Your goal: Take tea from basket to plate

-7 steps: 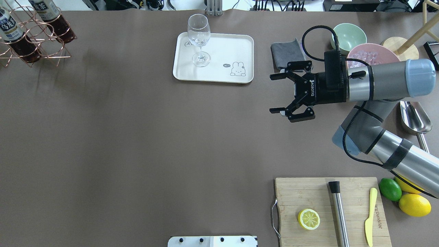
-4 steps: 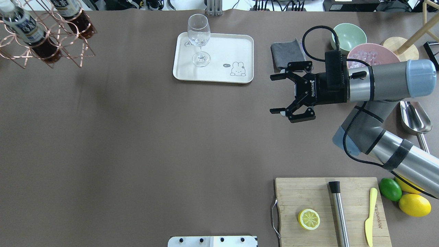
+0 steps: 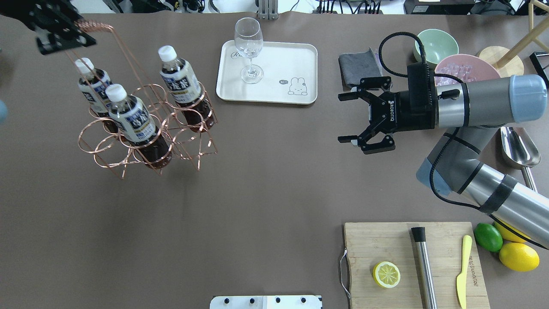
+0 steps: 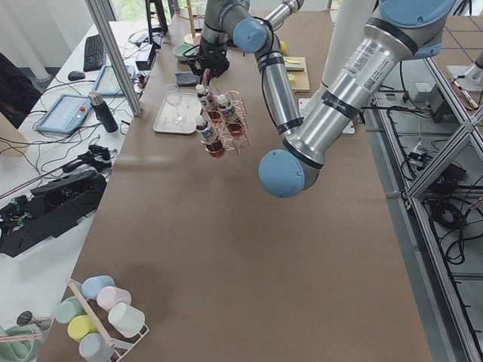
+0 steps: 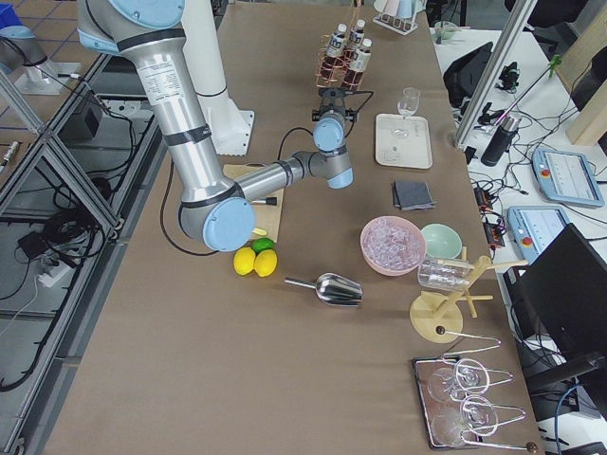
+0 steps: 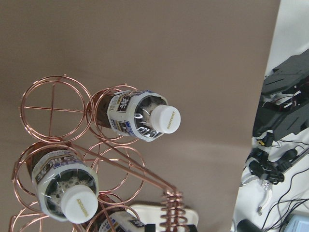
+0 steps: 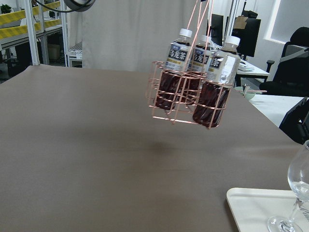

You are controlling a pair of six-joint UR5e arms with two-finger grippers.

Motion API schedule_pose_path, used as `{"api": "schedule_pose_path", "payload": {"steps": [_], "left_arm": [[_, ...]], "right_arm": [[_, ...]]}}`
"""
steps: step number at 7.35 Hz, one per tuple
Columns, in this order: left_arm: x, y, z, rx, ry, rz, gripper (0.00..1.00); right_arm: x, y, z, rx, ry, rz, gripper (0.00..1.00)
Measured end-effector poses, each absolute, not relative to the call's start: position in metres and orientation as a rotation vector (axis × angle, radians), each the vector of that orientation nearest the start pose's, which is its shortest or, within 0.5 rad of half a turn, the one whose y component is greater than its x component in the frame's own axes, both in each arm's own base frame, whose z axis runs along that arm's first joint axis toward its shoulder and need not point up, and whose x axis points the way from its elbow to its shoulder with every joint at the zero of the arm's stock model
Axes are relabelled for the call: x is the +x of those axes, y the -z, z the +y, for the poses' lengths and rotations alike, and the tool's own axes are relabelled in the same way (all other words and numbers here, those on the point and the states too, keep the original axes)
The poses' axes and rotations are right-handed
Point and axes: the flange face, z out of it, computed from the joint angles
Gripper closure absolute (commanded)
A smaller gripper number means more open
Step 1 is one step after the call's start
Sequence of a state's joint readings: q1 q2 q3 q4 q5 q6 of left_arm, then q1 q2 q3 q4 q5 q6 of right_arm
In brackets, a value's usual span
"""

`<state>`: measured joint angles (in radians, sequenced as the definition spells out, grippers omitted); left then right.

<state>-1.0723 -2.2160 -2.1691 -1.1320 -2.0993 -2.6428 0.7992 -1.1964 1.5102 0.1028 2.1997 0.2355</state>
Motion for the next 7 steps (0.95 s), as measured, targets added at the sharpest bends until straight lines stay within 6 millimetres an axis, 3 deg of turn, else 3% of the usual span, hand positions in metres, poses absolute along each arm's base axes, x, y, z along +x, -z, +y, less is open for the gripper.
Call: {"api": "schedule_pose_path", "payload": {"steps": [1,3,5,7], "left_arm": [[0.215,-0.070,-0.459,-0.595,1.756,0.892,1.00],[0.295,-0.014,-0.423,-0.586,1.733,0.876,1.00],[0.356,0.015,-0.408,-0.575,1.688,0.838,1.00],[0.391,0.028,-0.412,-0.565,1.672,0.817,1.00]], "right_arm": [[-0.338,-0.313,-0.455,1.538,0.966,-1.327,0.01],[-0.338,-0.312,-0.455,1.541,0.966,-1.327,0.01],[-0.338,-0.313,-0.455,1.540,0.966,-1.327,0.01],[-0.337,-0.315,-0.454,1.537,0.966,-1.326,0.01]]}}
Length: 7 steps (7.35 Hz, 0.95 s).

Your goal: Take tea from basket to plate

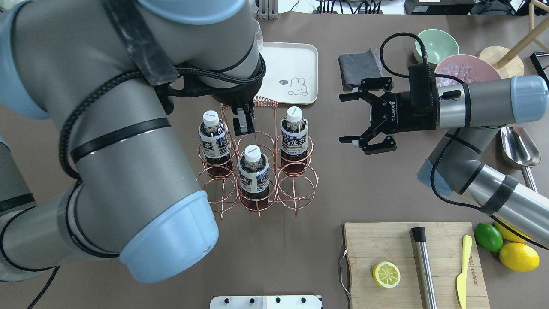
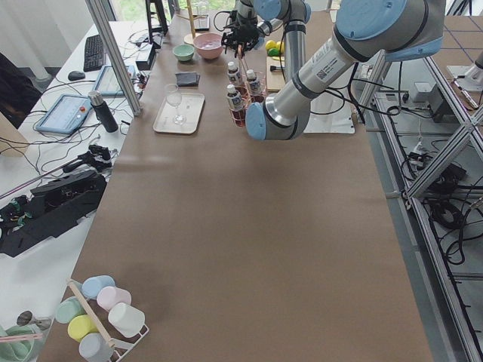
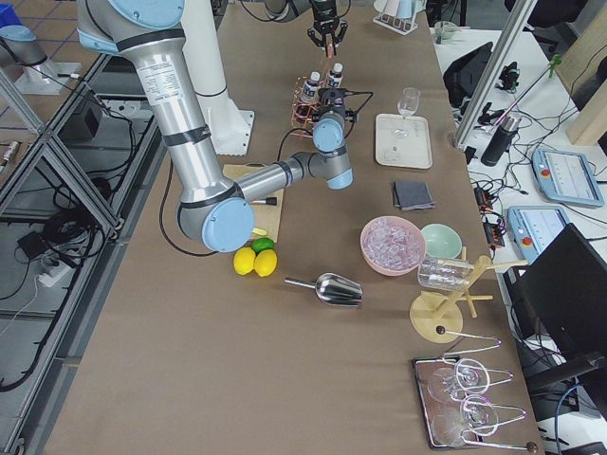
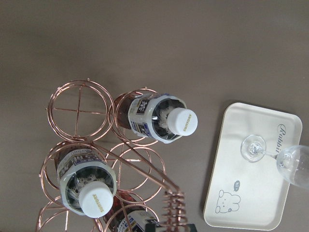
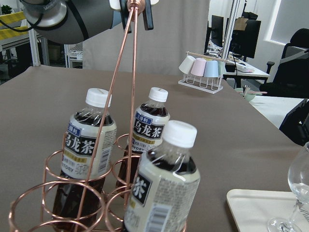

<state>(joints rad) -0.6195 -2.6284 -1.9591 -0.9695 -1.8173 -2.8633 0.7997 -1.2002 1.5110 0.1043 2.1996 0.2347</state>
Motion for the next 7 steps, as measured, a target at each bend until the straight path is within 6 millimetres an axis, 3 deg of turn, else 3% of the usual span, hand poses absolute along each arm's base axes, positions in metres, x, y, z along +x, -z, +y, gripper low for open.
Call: {"api": "schedule_pose_path", "payload": {"steps": [2,5,7], "left_arm": [[0.411,0.032,-0.424,-0.558,1.668,0.808,1.00],[0.422,0.008,-0.433,-0.531,1.652,0.824,1.00],[0.427,0.003,-0.434,-0.534,1.648,0.834,1.00]], "right_arm": [[-0.337,-0.315,-0.454,1.536,0.966,-1.326,0.01],[-0.340,-0.317,-0.455,1.532,0.967,-1.325,0.01],[-0.341,-0.318,-0.455,1.528,0.967,-1.326,0.01]]}}
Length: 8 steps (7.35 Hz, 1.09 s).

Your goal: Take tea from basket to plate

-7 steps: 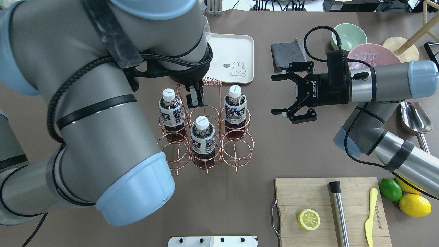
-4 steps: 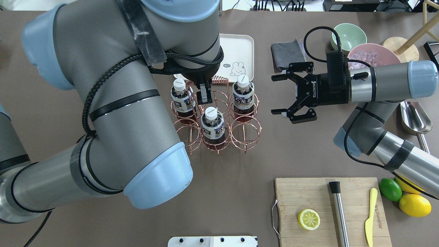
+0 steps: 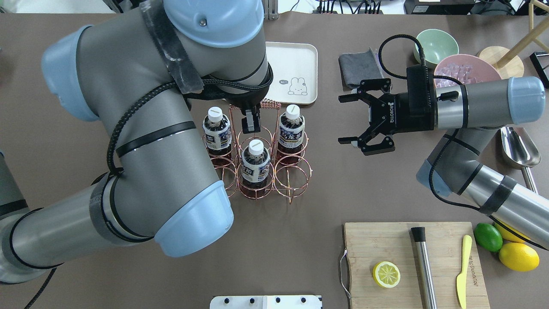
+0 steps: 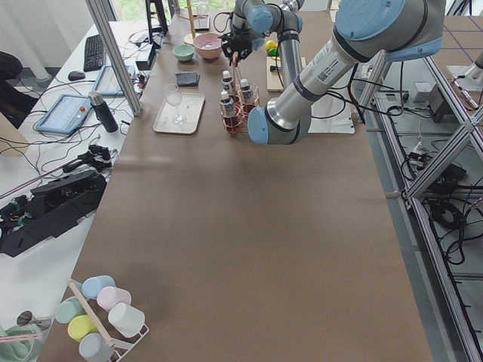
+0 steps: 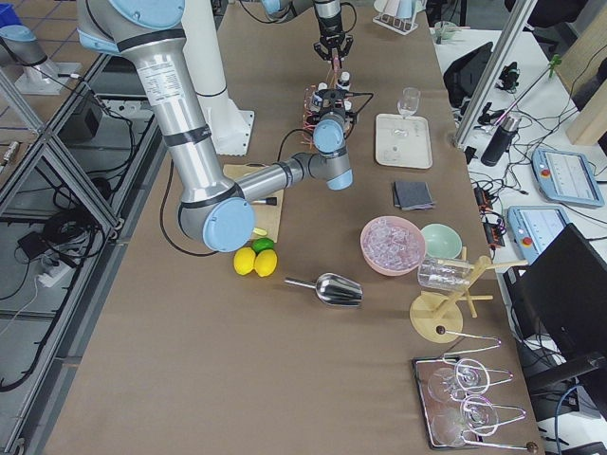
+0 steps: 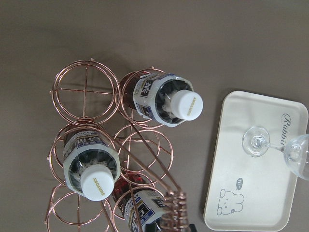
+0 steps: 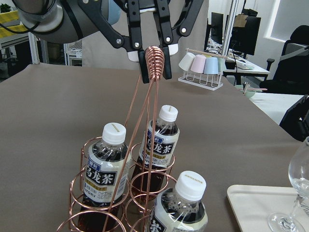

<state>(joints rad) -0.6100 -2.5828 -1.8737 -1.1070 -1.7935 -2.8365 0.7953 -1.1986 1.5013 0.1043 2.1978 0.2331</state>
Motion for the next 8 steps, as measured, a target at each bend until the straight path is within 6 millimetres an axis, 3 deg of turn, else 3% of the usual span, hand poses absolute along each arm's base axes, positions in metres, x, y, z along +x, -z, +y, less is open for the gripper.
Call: {"api": "schedule_pose_path", "payload": {"steps": [5,8], "left_arm": [[0.424,0.000,-0.433,-0.534,1.647,0.841,1.00],[0.425,-0.002,-0.433,-0.533,1.648,0.838,1.00]], "right_arm": [[-0.357,-0.321,-0.452,1.522,0.927,-1.319,0.01],[-0.374,-0.319,-0.464,1.501,0.880,-1.315,0.01]]}}
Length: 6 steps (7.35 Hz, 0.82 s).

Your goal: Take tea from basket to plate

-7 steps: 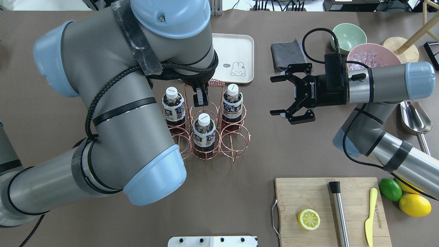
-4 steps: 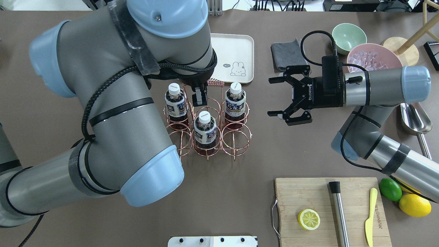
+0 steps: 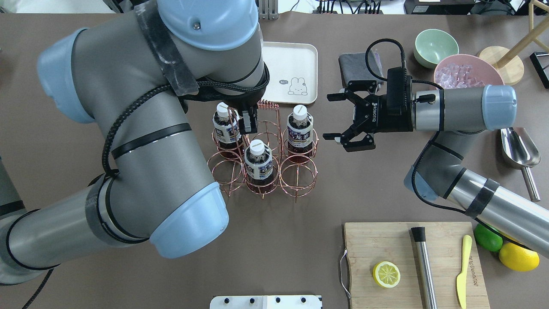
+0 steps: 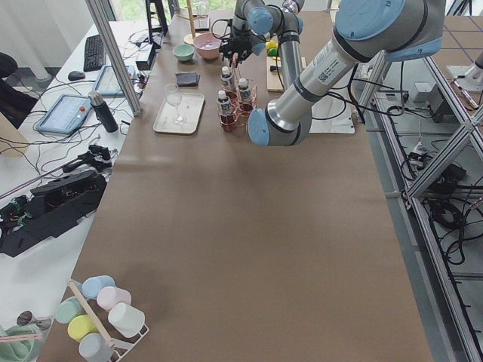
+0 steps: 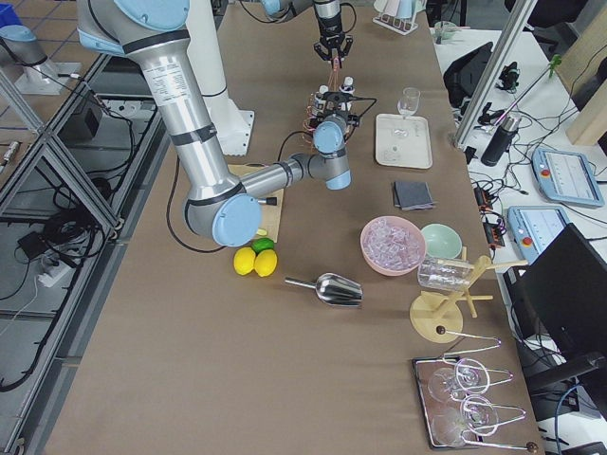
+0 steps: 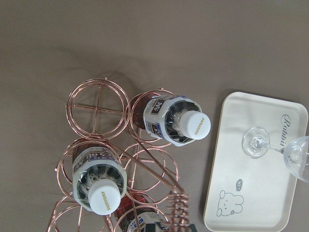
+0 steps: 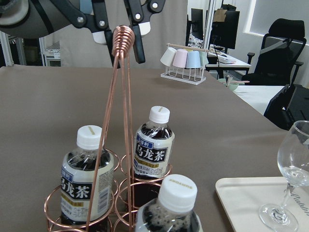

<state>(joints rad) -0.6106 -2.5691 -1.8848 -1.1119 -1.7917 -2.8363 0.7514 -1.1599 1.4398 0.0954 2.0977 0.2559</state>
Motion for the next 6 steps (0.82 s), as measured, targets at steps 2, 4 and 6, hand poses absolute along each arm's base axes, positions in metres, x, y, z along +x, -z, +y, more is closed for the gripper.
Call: {"api": "schedule_pose_path", "payload": {"steps": [2,4,6], "left_arm": [[0.425,-0.003,-0.434,-0.532,1.649,0.835,1.00],[0.426,-0.004,-0.434,-0.533,1.649,0.835,1.00],[0.426,-0.004,-0.434,-0.530,1.646,0.834,1.00]], "right_arm": [[-0.379,-0.316,-0.474,1.495,0.860,-1.312,0.01],[-0.389,-0.305,-0.485,1.486,0.838,-1.323,0.01],[-0.399,-0.296,-0.492,1.478,0.818,-1.333,0.01]]}}
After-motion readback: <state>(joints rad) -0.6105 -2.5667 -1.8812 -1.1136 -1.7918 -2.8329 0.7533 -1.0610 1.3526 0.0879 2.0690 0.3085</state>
